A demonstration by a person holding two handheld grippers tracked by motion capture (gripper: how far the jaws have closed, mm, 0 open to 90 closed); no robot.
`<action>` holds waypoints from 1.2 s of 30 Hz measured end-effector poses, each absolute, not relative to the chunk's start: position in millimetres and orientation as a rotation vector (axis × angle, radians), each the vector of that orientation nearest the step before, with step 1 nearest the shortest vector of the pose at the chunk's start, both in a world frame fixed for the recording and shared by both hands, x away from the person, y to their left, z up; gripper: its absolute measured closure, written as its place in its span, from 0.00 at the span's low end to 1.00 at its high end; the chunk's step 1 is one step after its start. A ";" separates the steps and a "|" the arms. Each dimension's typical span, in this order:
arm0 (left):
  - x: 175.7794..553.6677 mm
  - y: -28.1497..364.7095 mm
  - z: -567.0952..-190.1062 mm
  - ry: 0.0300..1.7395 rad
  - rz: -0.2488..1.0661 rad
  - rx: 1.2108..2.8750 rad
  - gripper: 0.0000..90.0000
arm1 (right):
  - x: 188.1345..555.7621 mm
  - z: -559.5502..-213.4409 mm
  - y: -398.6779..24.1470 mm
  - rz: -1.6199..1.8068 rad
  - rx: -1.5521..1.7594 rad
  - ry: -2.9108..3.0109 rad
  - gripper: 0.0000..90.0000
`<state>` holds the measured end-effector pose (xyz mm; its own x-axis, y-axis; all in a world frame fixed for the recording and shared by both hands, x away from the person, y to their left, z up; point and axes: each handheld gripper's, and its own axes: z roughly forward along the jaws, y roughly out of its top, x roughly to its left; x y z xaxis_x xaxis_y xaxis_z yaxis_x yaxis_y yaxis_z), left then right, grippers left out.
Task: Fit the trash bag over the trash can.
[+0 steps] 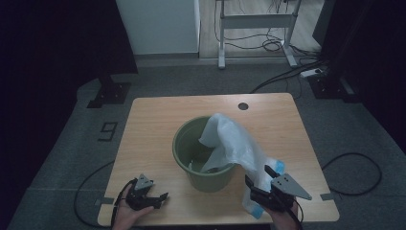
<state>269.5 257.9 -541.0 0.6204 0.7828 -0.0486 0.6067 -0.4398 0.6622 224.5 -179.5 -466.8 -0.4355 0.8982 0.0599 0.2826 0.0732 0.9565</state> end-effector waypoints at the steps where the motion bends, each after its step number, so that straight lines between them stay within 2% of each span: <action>1: 269.6 257.9 -541.2 1.085 0.350 2.192 0.21 | 225.9 -470.8 -178.0 1.372 1.181 1.790 0.25; 9: 269.5 260.1 -539.3 1.103 0.339 2.171 0.21 | 234.5 -501.0 -174.3 1.263 1.276 1.829 0.29; 12: 269.4 261.0 -538.0 1.106 0.333 2.162 0.21 | 235.8 -507.6 -179.0 1.213 1.317 1.817 0.44; 18: 269.7 260.4 -540.0 1.108 0.332 2.172 0.21 | 239.7 -510.3 -192.0 1.214 1.308 1.809 0.87; 21: 270.0 260.1 -540.5 1.108 0.333 2.173 0.21 | 241.6 -504.5 -198.9 1.220 1.292 1.776 0.97; 26: 270.0 259.8 -540.9 1.105 0.334 2.179 0.21 | 246.2 -478.1 -211.6 1.244 1.263 1.710 0.99; 31: 270.2 259.9 -541.1 1.107 0.334 2.175 0.21 | 250.6 -429.2 -219.8 1.305 1.176 1.621 0.99; 36: 270.1 260.7 -540.2 1.109 0.334 2.174 0.21 | 252.8 -388.0 -210.7 1.373 1.079 1.572 0.99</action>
